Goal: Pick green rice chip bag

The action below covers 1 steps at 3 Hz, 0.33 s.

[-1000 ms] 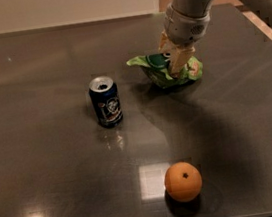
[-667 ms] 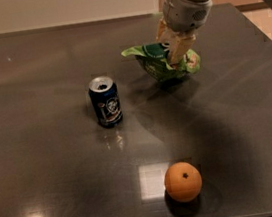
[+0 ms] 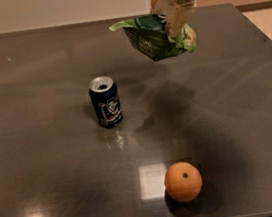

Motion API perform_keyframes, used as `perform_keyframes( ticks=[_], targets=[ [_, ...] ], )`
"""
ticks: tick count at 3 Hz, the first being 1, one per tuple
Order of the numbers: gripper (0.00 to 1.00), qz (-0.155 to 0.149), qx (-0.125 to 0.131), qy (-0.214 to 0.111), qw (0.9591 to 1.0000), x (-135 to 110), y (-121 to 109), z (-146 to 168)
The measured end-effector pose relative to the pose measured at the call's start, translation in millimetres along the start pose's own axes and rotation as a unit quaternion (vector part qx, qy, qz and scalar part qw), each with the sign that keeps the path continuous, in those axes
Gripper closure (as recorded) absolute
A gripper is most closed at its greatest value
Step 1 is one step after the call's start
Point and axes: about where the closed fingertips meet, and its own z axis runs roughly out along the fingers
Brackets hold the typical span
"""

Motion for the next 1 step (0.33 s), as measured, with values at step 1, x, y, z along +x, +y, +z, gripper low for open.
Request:
perform_keyframes(
  ticks=[1],
  targets=[
    [1.0, 0.0, 0.0, 0.0, 1.0, 0.0, 0.0, 0.0]
  ],
)
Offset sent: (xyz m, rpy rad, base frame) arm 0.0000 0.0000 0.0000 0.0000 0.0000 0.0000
